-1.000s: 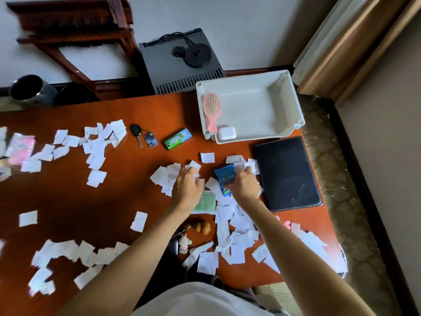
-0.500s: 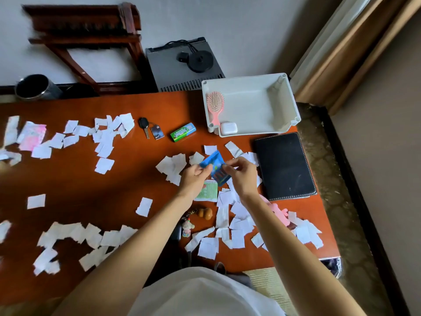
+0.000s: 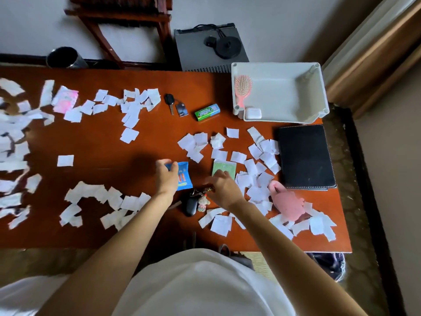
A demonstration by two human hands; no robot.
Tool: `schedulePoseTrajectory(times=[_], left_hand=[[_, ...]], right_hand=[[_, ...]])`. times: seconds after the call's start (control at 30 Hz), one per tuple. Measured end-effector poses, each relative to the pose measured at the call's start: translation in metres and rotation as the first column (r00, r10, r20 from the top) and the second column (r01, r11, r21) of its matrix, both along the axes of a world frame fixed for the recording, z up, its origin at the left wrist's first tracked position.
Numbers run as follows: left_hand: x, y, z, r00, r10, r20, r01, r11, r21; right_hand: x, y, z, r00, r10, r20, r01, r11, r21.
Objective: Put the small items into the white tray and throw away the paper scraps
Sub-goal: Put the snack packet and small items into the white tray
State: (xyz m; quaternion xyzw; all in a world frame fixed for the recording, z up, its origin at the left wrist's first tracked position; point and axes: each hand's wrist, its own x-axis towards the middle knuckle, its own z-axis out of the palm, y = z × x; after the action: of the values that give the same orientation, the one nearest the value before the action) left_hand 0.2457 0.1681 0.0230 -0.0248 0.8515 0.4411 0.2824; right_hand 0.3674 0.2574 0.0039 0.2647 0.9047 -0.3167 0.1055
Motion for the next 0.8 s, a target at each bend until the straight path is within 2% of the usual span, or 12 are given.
schedulePoseTrajectory(times=[0.13, 0.2, 0.33, 0.43, 0.5, 0.67, 0.8], left_hand=[[-0.005, -0.011, 0.001, 1.0, -0.005, 0.021, 0.006, 0.999, -0.044], [-0.009, -0.014, 0.002, 1.0, -0.015, 0.021, 0.016, 0.998, -0.059], [-0.014, -0.017, 0.004, 1.0, -0.021, 0.017, 0.022, 0.998, -0.067], [-0.018, -0.017, 0.005, 0.999, -0.042, 0.02, 0.044, 0.997, -0.07], [-0.02, -0.017, 0.005, 0.998, -0.057, 0.022, 0.058, 0.996, -0.066], [-0.027, -0.019, 0.008, 0.997, -0.071, 0.038, 0.073, 0.997, -0.037], [-0.031, -0.02, 0.01, 0.995, -0.088, 0.051, 0.089, 0.996, -0.008]], right_hand=[[-0.017, -0.014, -0.01, 0.976, 0.072, 0.206, -0.091, 0.993, 0.082], [-0.019, -0.014, -0.015, 0.971, 0.051, 0.232, -0.08, 0.99, 0.117], [-0.019, -0.012, -0.017, 0.99, -0.01, 0.142, 0.003, 0.999, 0.05], [-0.023, -0.016, -0.017, 0.994, 0.091, 0.065, -0.087, 0.994, -0.066], [-0.027, -0.02, -0.02, 0.988, 0.142, 0.058, -0.139, 0.988, -0.064], [-0.03, -0.022, -0.022, 0.991, 0.116, 0.072, -0.118, 0.993, 0.022], [-0.033, -0.017, -0.012, 0.998, 0.047, 0.05, -0.044, 0.997, -0.061]])
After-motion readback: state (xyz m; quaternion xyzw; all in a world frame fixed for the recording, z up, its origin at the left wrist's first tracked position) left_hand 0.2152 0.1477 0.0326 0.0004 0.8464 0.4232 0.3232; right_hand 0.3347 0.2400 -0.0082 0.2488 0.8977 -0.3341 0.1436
